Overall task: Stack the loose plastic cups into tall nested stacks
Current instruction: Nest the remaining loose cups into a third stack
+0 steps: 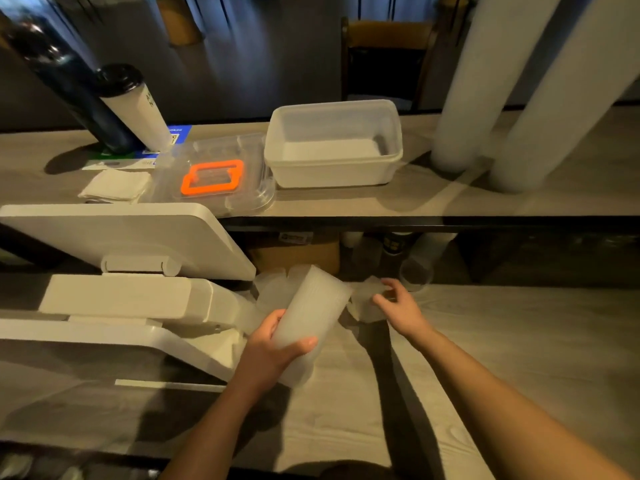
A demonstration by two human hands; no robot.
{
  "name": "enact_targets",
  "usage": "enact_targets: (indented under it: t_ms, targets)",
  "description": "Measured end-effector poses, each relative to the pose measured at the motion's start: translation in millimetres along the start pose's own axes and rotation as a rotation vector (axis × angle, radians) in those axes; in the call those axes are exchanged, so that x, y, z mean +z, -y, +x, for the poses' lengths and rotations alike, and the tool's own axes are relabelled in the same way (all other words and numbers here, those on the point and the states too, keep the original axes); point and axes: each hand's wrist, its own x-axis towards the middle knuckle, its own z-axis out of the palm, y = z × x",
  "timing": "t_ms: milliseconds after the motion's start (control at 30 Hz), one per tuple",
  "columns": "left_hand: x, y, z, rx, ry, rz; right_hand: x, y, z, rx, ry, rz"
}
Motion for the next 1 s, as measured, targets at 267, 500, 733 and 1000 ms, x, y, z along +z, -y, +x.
enact_targets:
  t_ms: [267,500,733,1000]
  targets:
    - [25.4,-8.8,-9.6,0.017,0.026,0.142,-54.5,32.2,-46.6,-0.038,0.073,0.704]
    - [40.0,-13.2,-17.6,0.111,0.036,0.164,-62.8,34.7,-68.7,-0.218,0.190,0.392]
    - [44.6,-12.8,-21.0,0.155,0.061,0.181,-66.7,36.2,-77.6,-0.290,0.203,0.188]
    - [51.1,-11.0,-20.6,0.120,0.063,0.130,-56.1,29.0,-82.1,-0.198,0.408,0.191]
